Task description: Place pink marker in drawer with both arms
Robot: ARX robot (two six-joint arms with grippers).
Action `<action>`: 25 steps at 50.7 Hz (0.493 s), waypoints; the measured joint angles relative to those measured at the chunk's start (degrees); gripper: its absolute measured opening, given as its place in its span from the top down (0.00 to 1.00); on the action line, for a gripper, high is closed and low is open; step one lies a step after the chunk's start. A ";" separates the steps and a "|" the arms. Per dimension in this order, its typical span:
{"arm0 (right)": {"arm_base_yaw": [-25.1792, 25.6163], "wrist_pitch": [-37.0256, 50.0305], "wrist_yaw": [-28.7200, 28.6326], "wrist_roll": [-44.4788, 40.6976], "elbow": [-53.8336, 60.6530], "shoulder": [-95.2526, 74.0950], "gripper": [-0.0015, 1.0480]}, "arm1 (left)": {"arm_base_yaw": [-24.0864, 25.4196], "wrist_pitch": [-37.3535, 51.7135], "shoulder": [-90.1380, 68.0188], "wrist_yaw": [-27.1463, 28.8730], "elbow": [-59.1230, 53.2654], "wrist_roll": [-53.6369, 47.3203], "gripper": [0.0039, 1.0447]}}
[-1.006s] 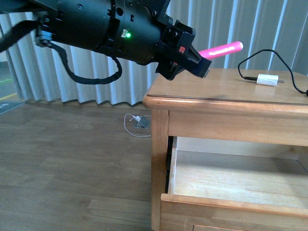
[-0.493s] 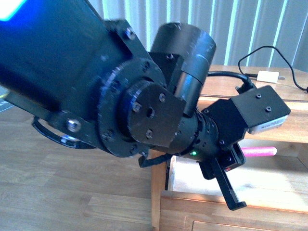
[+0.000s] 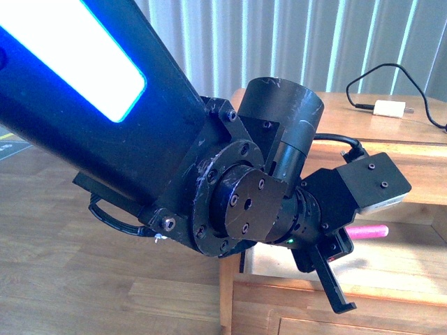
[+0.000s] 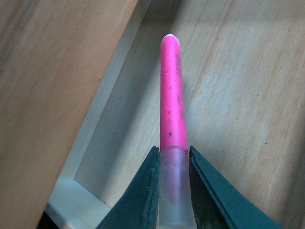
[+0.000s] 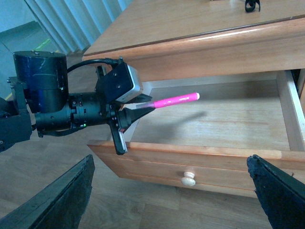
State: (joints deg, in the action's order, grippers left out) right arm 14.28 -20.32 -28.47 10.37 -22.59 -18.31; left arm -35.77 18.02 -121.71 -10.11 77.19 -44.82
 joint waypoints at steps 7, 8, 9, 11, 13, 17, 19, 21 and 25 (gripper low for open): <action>0.00 0.00 -0.02 0.00 0.00 0.00 0.08 | 0.48 3.23 0.81 1.25 -1.79 1.64 0.56; 0.00 0.00 0.00 0.00 0.00 0.00 0.08 | 0.57 3.87 1.22 1.42 -2.34 2.14 0.52; 0.00 0.00 0.00 0.00 0.00 0.00 0.08 | 0.68 4.42 1.66 1.60 -2.93 2.71 0.49; 0.00 0.00 -0.02 0.00 0.00 0.00 0.08 | 0.81 5.31 2.58 1.88 -3.91 3.39 0.44; 0.00 0.00 0.00 0.00 0.00 0.00 0.08 | 0.94 6.43 3.78 2.60 -5.03 4.04 0.39; 0.00 0.00 0.00 0.00 0.00 0.00 0.08 | 1.27 9.14 7.50 4.20 -7.93 6.23 0.27; 0.00 0.00 0.00 0.00 0.00 0.00 0.08 | 1.42 10.32 9.51 5.20 -9.40 7.54 0.22; 0.00 0.00 0.00 0.00 0.00 0.00 0.08 | 1.73 11.87 12.50 6.38 -11.50 9.53 0.15; 0.00 0.00 0.00 0.00 0.00 0.00 0.08 | 2.62 14.08 19.43 8.17 -16.22 14.05 0.04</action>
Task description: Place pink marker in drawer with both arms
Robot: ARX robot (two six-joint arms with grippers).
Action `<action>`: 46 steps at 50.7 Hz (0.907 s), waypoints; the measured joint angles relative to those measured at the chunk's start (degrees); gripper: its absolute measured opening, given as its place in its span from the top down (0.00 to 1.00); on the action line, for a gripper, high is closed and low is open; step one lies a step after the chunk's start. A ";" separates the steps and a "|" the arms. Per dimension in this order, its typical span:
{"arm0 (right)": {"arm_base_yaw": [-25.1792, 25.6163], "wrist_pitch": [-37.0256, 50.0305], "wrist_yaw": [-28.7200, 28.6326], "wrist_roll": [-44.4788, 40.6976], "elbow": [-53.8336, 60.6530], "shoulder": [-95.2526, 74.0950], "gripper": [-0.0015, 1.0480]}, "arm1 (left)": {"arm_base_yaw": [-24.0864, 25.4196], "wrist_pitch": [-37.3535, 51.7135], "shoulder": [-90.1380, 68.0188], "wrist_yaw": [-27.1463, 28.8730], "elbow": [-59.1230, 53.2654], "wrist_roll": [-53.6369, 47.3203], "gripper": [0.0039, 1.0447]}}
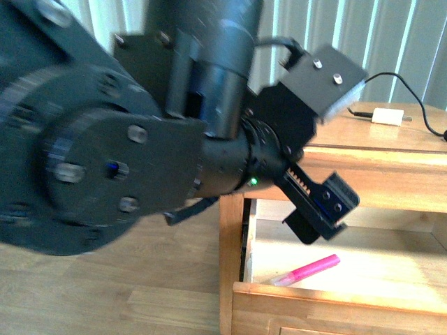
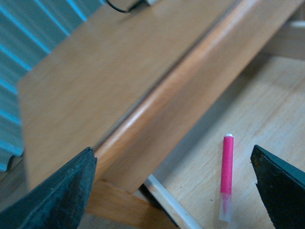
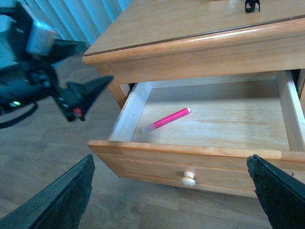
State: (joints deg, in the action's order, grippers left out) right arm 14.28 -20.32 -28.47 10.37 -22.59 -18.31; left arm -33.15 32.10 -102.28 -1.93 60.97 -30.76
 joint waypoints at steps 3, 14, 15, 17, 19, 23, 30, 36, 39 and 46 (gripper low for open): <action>0.00 0.00 0.00 0.00 0.00 0.00 0.08 | 1.07 1.79 6.54 1.62 -4.92 4.63 0.06; 0.00 0.00 0.00 0.00 0.00 0.00 0.08 | 5.70 3.10 29.24 8.13 -21.99 15.98 0.05; 0.00 0.00 0.00 0.00 0.00 0.00 0.08 | 5.99 2.84 31.50 8.55 -23.47 16.72 0.05; 0.00 0.00 -0.02 0.02 0.00 0.00 0.08 | 6.60 1.44 37.29 9.84 -27.17 18.84 0.05; 0.00 0.00 -0.02 0.00 0.00 0.00 0.08 | 6.95 -0.87 43.34 11.39 -30.75 21.05 0.05; 0.00 0.00 0.00 0.00 0.00 0.00 0.08 | 7.45 -4.72 51.95 14.03 -35.71 23.61 0.05; 0.00 0.00 -0.02 0.00 0.00 0.00 0.08 | 4.50 -17.55 73.35 22.82 -45.16 26.77 0.05; 0.00 0.00 0.02 0.00 0.02 0.00 0.08 | 5.75 -27.06 87.32 24.13 -48.92 29.16 0.05; 0.00 0.00 0.02 0.00 0.02 0.02 0.08 | 9.44 -28.24 90.82 23.17 -50.75 31.21 0.05; 0.00 0.00 0.02 0.00 0.04 0.00 0.08 | 11.61 -28.61 91.95 22.56 -51.98 33.31 0.05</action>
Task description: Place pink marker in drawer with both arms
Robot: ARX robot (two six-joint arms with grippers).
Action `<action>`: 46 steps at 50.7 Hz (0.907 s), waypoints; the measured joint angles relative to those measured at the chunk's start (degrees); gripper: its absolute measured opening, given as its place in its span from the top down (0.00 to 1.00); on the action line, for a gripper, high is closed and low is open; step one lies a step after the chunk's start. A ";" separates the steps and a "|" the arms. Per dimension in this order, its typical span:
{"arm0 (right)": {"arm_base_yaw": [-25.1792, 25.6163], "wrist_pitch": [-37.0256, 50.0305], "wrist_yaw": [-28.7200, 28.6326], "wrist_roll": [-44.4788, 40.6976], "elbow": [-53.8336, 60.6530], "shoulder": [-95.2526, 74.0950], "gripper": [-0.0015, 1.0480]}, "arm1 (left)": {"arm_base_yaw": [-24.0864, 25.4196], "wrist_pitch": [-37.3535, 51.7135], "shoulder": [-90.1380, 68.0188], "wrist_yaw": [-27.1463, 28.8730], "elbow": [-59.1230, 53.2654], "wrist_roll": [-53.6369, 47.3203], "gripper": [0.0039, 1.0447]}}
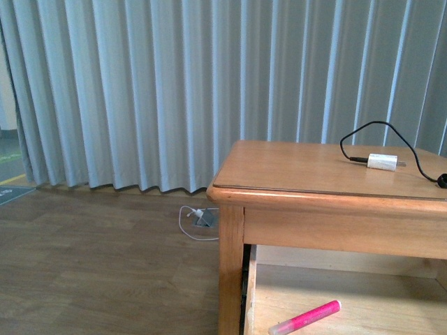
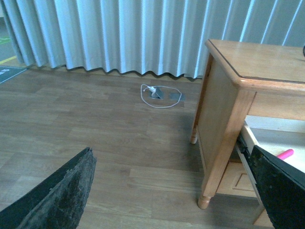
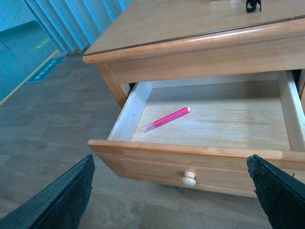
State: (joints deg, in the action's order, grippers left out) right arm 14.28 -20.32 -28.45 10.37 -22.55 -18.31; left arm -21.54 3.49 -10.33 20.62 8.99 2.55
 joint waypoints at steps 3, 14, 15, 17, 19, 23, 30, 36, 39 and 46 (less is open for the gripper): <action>0.00 0.00 0.00 0.00 0.00 0.00 0.08 | 0.00 0.00 0.04 -0.02 -0.02 0.33 0.05; 0.00 0.00 0.02 0.00 0.00 0.00 0.08 | 7.39 -3.32 3.17 -7.23 -1.79 -1.66 0.45; 0.00 0.00 0.02 0.00 0.00 0.02 0.08 | 8.35 -3.39 3.58 -8.02 -2.14 -1.75 0.50; 0.00 0.00 0.02 0.00 0.00 0.02 0.08 | 9.53 -3.48 4.07 -9.20 -2.60 -1.88 0.57; 0.00 0.00 0.02 0.00 0.00 0.02 0.08 | 10.60 -3.48 4.52 -10.32 -3.13 -1.97 0.63; 0.00 0.00 0.02 0.02 0.00 0.02 0.08 | 12.94 -3.65 5.31 -12.61 -3.78 -2.05 0.75; 0.00 0.00 0.02 0.00 0.00 0.02 0.08 | 20.94 -3.91 6.58 -19.76 -4.83 -1.99 0.96; 0.00 0.00 0.02 0.00 0.00 0.02 0.08 | 21.22 -3.91 7.26 -20.48 -5.62 -2.25 0.96; 0.00 0.00 0.04 0.00 0.00 0.02 0.08 | 21.24 -3.91 7.48 -20.50 -5.99 -2.25 0.96; 0.00 0.02 0.04 0.00 0.00 0.02 0.08 | 21.33 -3.74 9.35 -20.48 -7.65 -2.23 0.96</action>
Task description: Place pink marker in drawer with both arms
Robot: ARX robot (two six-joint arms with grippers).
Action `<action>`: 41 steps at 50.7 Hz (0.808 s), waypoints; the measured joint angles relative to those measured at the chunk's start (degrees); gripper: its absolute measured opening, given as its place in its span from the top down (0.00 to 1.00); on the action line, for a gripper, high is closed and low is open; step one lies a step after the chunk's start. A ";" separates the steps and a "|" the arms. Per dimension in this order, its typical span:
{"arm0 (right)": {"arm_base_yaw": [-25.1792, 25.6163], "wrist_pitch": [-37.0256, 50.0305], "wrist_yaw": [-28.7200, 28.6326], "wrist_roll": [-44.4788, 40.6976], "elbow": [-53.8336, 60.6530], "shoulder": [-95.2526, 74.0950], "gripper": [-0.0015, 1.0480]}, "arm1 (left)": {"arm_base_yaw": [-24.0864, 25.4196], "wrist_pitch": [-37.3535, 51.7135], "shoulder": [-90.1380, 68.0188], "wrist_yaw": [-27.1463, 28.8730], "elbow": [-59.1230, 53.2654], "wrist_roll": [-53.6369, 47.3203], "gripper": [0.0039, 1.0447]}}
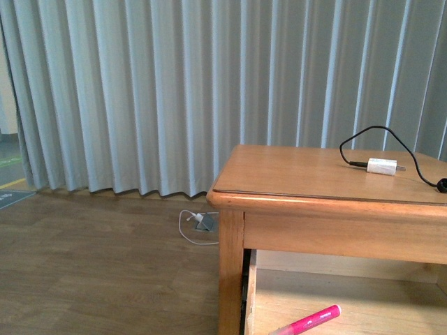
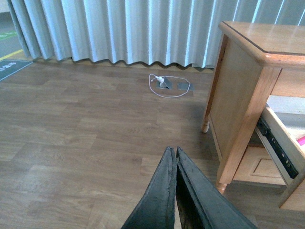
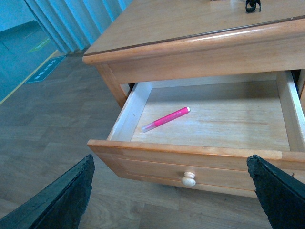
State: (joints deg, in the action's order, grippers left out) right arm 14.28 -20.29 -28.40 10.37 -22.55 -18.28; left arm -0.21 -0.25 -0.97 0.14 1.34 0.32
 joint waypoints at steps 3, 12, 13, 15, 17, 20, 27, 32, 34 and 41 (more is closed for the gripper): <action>0.00 -0.02 0.02 0.02 0.02 -0.02 0.08 | 0.04 0.04 0.46 0.02 0.02 -0.07 0.96; 0.00 -0.02 0.00 0.02 0.09 0.00 0.08 | 0.04 0.02 0.74 -0.11 0.00 -0.07 0.96; 0.02 0.00 0.00 0.00 0.09 0.00 0.08 | 0.04 0.02 0.74 -0.13 0.00 -0.07 0.96; 0.00 0.00 0.00 0.00 0.09 0.00 0.08 | 0.04 0.02 0.74 -0.11 0.00 -0.07 0.96; 0.00 0.00 0.00 0.02 0.09 0.02 0.08 | 0.04 0.02 0.74 -0.13 0.00 -0.07 0.96; 0.00 0.00 0.00 0.02 0.09 0.02 0.08 | 0.04 0.02 0.76 -0.13 0.00 -0.07 0.93; -4.00 2.69 12.41 -6.69 1.40 1.53 0.08 | 0.04 0.02 0.76 -0.13 0.00 -0.04 0.66; -8.39 -4.20 18.08 -14.78 1.11 -1.55 0.08 | 0.04 0.02 0.76 -0.13 0.00 -0.07 0.42; -9.84 -6.05 18.03 -15.91 0.87 -4.79 0.08 | 0.04 0.02 0.76 -0.13 0.00 -0.07 0.32; -14.75 -3.85 17.57 -16.48 -1.07 -19.93 0.08 | 0.04 0.02 0.79 -0.13 0.00 -0.07 0.04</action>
State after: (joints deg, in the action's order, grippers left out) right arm -0.47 -24.14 -10.83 -6.11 -23.62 -38.22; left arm -0.16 -0.23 -0.19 0.01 1.34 0.25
